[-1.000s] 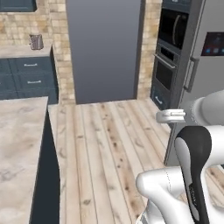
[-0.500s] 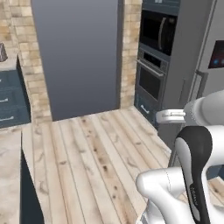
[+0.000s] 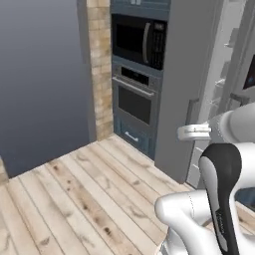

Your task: Place the cold items (apple and corn) from the fridge in one tupperware on the dining counter. Place the warm items (hot dog and kebab skewer) in the stove area in another tupperware.

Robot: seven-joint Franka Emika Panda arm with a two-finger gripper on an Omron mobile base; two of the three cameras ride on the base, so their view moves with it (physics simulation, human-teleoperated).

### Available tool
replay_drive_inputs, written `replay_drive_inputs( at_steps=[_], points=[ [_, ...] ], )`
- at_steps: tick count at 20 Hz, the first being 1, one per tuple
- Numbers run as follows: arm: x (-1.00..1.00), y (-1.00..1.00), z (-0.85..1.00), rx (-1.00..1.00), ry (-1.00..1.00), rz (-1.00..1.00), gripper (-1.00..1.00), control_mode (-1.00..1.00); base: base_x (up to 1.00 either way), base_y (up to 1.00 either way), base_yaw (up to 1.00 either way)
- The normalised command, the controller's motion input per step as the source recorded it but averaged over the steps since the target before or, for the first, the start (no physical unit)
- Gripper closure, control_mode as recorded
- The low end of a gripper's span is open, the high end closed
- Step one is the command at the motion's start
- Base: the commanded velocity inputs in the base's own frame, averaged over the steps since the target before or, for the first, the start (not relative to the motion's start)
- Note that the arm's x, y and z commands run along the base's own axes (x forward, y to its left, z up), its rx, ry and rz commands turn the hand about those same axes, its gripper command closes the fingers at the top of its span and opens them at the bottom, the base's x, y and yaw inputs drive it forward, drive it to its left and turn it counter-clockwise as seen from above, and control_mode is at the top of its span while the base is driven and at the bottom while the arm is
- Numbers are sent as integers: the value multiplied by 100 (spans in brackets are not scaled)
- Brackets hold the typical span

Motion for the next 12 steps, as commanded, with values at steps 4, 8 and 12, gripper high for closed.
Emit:
replay_drive_inputs(
  at_steps=[4, 8, 12],
  points=[
    [0, 0, 0, 0, 0, 0, -100, 100, 89, 86, -56],
    [0, 0, 0, 0, 0, 0, -100, 100, 80, 84, -59],
    [0, 0, 0, 0, 0, 0, -100, 100, 74, 80, -64]
  ],
)
